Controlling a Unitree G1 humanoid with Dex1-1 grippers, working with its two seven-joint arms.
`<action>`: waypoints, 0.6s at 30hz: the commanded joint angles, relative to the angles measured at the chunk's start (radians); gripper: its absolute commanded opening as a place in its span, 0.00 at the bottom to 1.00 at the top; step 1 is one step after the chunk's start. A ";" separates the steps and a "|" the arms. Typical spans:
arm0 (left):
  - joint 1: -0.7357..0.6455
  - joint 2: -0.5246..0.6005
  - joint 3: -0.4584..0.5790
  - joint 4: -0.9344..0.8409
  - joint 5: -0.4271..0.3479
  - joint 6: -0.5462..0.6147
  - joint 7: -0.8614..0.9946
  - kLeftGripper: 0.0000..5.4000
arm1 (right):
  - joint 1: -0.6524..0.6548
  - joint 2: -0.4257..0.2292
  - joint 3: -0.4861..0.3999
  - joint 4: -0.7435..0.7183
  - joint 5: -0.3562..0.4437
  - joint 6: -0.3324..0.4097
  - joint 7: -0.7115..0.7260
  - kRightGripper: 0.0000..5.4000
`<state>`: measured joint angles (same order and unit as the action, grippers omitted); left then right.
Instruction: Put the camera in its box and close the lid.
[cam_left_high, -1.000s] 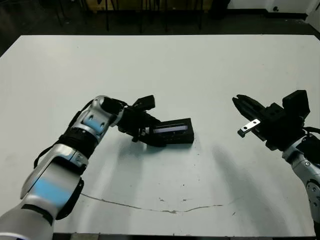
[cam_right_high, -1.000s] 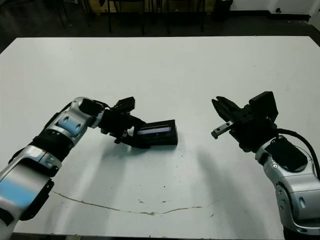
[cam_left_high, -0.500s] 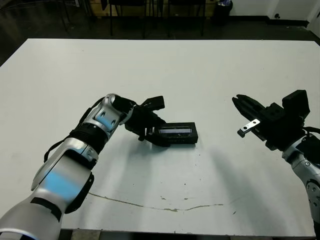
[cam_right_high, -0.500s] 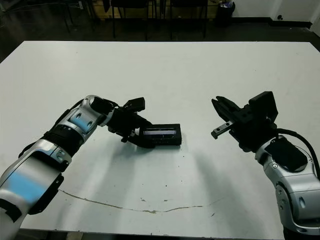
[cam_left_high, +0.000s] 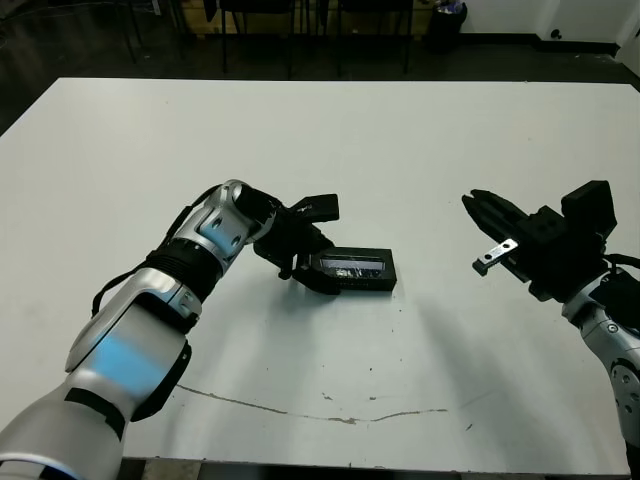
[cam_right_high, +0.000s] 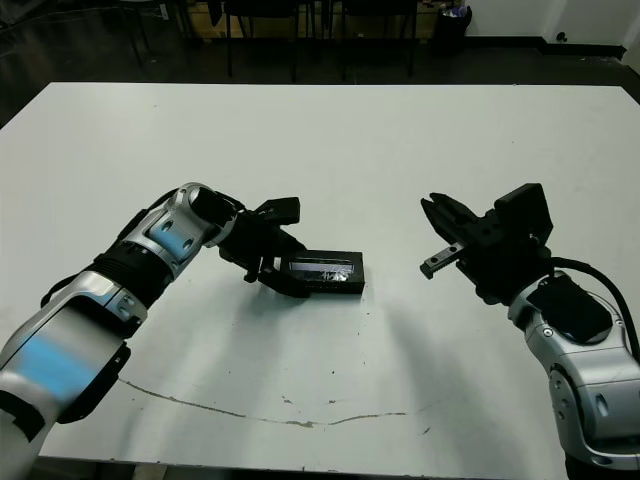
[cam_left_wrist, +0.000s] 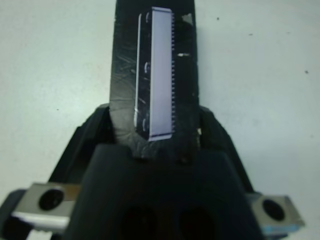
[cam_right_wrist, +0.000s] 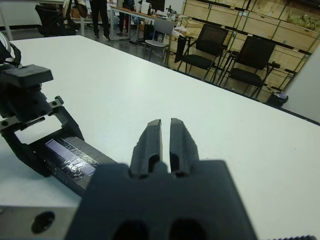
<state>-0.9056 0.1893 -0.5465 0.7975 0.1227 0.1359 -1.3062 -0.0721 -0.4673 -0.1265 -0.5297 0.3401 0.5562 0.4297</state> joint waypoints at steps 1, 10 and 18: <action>0.091 0.017 -0.060 0.005 0.068 -0.048 0.003 0.68 | 0.012 -0.007 0.003 0.005 -0.007 -0.002 0.000 0.00; 0.158 0.116 -0.024 -0.058 0.052 -0.143 0.011 0.97 | 0.014 -0.005 0.001 0.000 0.000 0.005 -0.002 0.00; 0.249 0.239 0.023 -0.168 0.018 -0.145 0.011 1.00 | 0.014 -0.008 0.001 -0.008 0.001 0.015 -0.006 0.00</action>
<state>-0.7497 0.3695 -0.4879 0.6053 0.0719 -0.0306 -1.2905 -0.0702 -0.4662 -0.1268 -0.5339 0.3421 0.5529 0.4265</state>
